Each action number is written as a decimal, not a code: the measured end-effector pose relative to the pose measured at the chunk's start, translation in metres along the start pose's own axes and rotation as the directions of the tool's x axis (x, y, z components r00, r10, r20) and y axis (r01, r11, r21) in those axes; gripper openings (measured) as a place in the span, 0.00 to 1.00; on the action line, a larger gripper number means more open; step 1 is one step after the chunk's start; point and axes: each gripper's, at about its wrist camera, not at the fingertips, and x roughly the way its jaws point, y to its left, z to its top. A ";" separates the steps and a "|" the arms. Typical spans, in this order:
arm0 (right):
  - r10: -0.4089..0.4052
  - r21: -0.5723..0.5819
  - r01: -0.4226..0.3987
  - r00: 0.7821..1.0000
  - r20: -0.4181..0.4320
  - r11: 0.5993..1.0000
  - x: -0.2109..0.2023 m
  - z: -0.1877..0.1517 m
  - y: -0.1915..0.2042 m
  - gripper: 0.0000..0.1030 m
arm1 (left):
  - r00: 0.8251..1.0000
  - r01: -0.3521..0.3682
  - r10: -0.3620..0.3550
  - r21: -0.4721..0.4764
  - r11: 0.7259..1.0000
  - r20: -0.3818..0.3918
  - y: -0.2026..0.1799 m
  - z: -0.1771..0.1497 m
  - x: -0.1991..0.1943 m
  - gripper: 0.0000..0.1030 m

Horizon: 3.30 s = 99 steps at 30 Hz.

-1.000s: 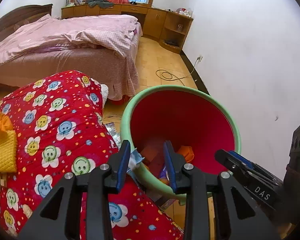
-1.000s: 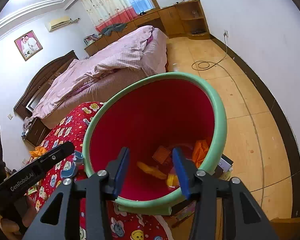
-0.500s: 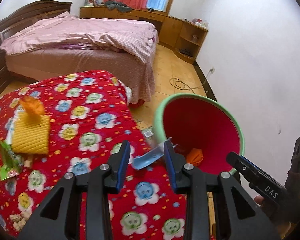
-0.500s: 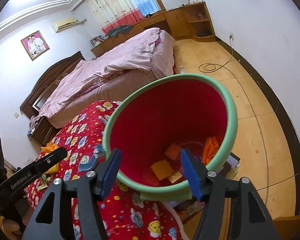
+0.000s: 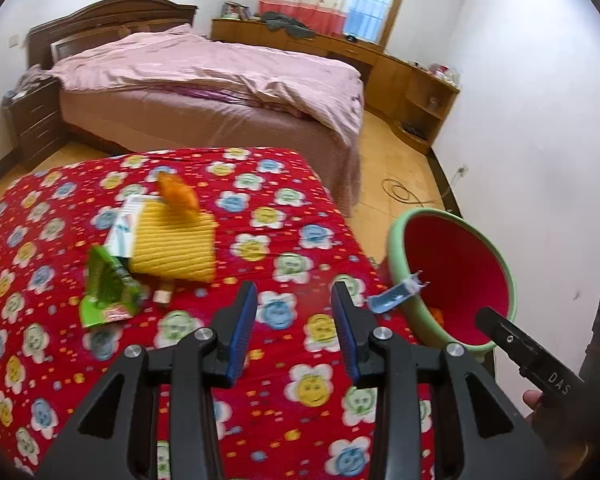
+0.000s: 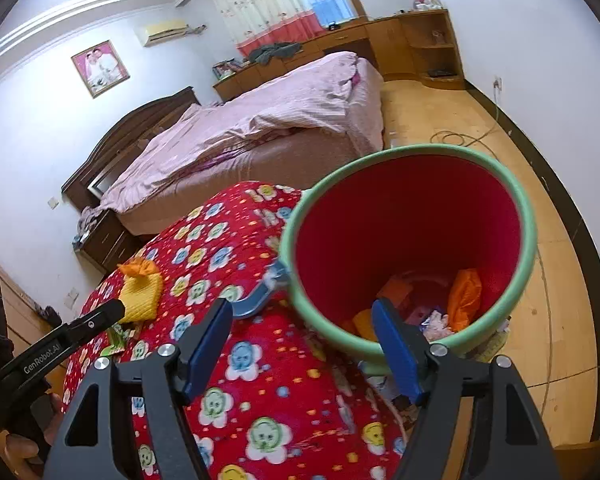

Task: Collect trash
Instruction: 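Move both tools back over the bedspread toward the green coil box, then grasp the green mosquito-coil box with the left tool, then grasp the second yellow foam net with the right tool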

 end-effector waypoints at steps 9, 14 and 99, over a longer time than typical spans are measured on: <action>0.023 -0.052 -0.025 0.999 -0.024 0.998 0.005 -0.009 0.033 0.78 | 0.998 -0.056 0.057 -0.055 0.997 0.018 0.042 -0.004 -0.018 0.48; 0.036 -0.071 -0.039 0.999 -0.040 0.997 0.011 -0.014 0.048 0.79 | 0.995 -0.098 0.100 -0.071 0.993 0.026 0.062 -0.007 -0.026 0.50; 0.099 -0.329 -0.175 0.967 -0.236 0.928 0.152 -0.026 0.217 0.93 | 0.929 -0.370 0.359 -0.220 0.903 -0.090 0.214 -0.009 0.028 0.67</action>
